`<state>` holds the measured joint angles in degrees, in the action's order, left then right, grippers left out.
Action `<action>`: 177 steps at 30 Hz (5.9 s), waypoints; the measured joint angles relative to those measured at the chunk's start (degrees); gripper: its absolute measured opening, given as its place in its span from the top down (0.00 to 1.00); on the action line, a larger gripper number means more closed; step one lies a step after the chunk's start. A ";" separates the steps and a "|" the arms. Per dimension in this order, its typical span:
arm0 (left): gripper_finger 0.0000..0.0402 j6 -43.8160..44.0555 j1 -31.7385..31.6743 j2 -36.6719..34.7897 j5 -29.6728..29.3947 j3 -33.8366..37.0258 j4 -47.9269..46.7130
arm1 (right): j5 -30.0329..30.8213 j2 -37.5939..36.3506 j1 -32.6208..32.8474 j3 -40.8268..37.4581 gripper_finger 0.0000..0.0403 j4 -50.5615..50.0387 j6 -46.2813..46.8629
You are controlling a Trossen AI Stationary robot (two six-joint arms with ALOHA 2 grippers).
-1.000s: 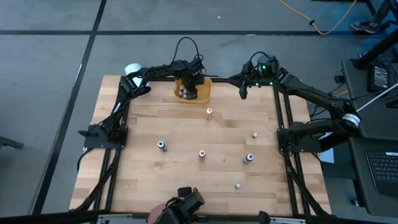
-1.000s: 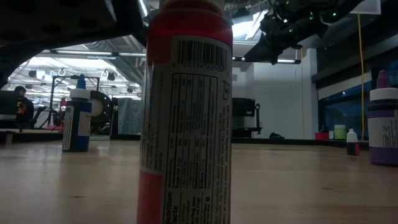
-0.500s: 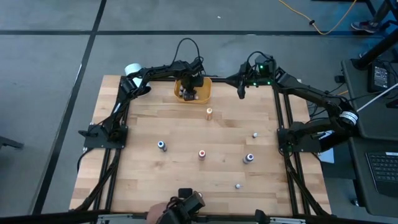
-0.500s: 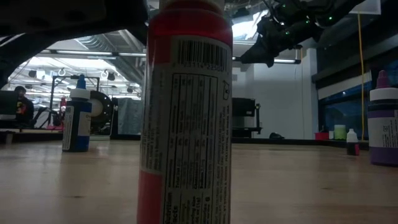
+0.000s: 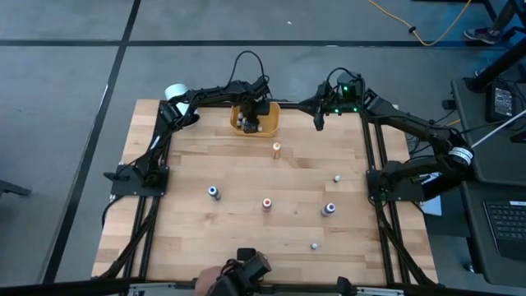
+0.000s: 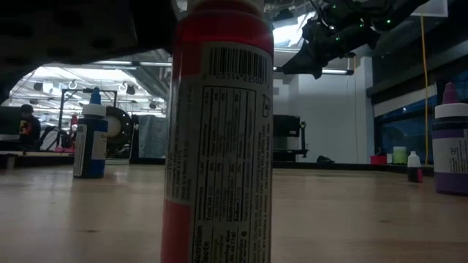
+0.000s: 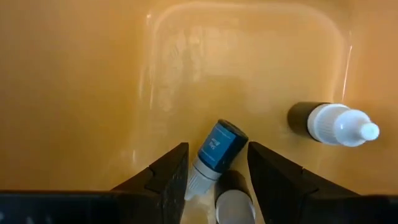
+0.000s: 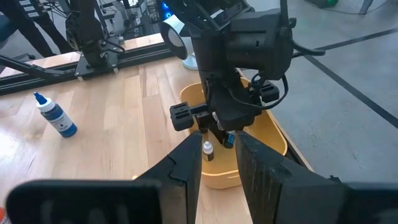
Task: Pick & Place food coloring
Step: Put the small blue food coloring bottle into the yellow bin
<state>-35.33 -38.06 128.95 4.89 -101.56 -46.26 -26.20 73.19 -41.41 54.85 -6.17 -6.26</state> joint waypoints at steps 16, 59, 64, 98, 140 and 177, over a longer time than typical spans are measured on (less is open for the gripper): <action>0.70 0.01 -0.18 0.59 0.65 -0.04 1.45 | 0.02 -0.04 0.00 0.00 0.75 0.04 0.07; 0.84 17.39 0.22 -1.85 14.90 -27.95 -10.59 | 0.13 -0.07 -1.75 0.02 0.75 -1.02 -0.07; 0.84 24.53 -0.57 -5.14 18.69 -29.55 -3.06 | 0.14 -0.07 -4.42 0.02 0.75 -0.85 0.92; 0.84 52.75 4.50 -9.56 23.57 -22.53 61.83 | -11.39 20.04 -8.61 -0.51 0.40 96.26 50.90; 0.84 63.67 8.31 -3.74 12.78 -22.56 84.68 | -3.39 17.51 -9.42 2.46 0.57 96.10 38.89; 0.84 64.15 9.47 -2.32 10.44 -22.58 85.72 | -5.39 17.51 -9.35 6.62 0.65 93.47 39.01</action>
<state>28.82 -28.59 126.63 15.33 -124.14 39.47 -31.58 90.70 -50.76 61.47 87.29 32.75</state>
